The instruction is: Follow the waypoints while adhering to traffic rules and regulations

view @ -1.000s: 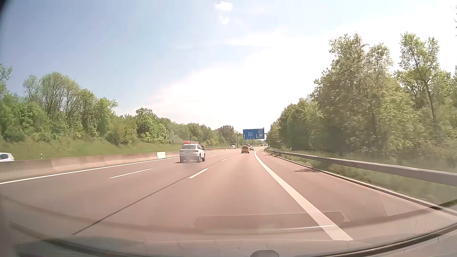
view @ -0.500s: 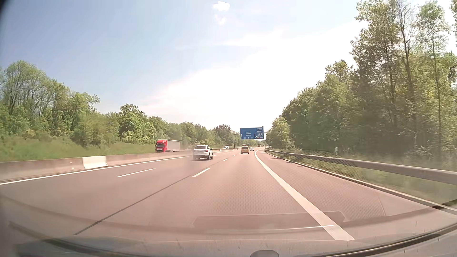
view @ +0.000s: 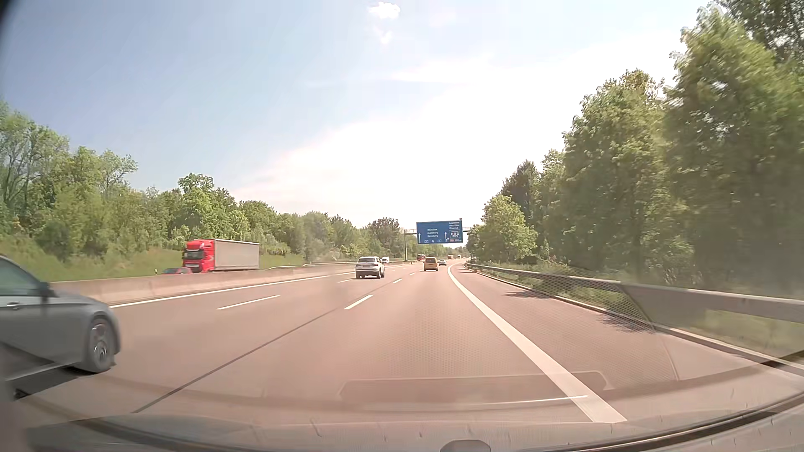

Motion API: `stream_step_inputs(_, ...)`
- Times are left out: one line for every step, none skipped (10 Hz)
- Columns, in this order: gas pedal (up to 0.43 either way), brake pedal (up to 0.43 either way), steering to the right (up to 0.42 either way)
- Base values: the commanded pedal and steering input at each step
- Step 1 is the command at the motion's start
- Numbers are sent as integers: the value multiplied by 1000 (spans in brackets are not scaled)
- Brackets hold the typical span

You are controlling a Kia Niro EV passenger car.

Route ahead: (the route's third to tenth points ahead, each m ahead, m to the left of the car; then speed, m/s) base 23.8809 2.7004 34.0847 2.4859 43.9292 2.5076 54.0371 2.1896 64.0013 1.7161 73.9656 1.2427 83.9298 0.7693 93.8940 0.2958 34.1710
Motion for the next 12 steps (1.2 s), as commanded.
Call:
stream_step_inputs(299,0,3)
stream_step_inputs(299,0,3)
stream_step_inputs(299,0,3)
stream_step_inputs(299,0,2)
stream_step_inputs(299,0,1)
stream_step_inputs(299,0,1)
stream_step_inputs(311,0,1)
stream_step_inputs(331,0,1)
stream_step_inputs(350,0,0)
stream_step_inputs(350,0,0)
stream_step_inputs(370,0,0)
stream_step_inputs(398,0,1)
